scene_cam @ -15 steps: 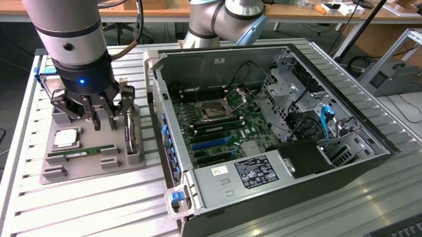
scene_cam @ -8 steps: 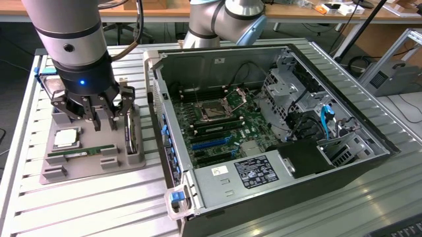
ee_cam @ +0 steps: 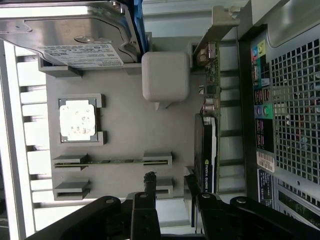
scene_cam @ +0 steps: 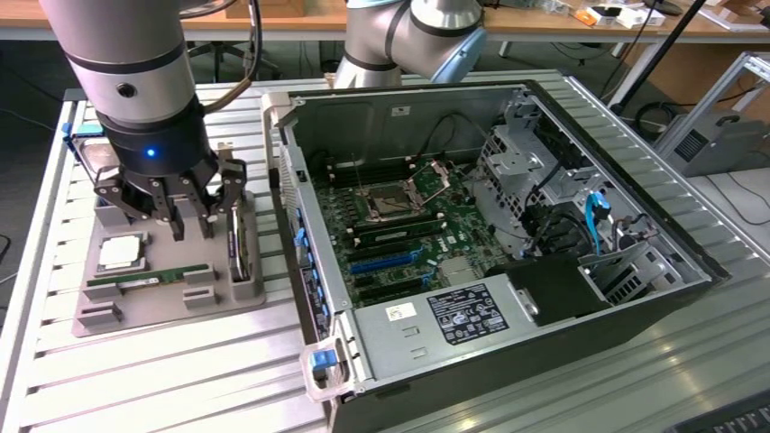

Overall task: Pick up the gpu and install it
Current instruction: 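Pick up the gpu and move the gpu toward the slot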

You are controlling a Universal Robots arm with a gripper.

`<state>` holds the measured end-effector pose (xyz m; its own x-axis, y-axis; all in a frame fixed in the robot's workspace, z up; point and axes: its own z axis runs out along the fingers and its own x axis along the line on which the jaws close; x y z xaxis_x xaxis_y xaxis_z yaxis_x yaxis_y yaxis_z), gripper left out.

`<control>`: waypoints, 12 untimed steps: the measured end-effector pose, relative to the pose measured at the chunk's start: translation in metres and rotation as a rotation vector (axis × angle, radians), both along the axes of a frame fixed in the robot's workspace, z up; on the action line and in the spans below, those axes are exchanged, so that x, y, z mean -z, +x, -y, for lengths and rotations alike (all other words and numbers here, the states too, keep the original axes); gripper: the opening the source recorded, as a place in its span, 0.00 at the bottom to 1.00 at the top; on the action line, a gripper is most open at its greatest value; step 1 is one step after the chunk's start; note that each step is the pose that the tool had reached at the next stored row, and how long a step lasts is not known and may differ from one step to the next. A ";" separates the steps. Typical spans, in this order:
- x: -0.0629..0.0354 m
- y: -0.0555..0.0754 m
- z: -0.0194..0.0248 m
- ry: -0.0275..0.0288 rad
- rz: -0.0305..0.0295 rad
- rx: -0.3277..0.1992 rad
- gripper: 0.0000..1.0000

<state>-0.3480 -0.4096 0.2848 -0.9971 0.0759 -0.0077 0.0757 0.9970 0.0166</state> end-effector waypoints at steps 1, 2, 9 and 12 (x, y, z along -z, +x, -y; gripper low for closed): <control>0.0002 0.000 0.0000 0.0000 0.0000 0.000 0.36; 0.0005 0.000 0.0001 -0.0001 0.0000 0.000 0.36; 0.0021 0.000 0.0002 -0.0006 0.0000 0.000 0.36; 0.0030 0.000 0.0003 -0.0011 0.0000 0.000 0.36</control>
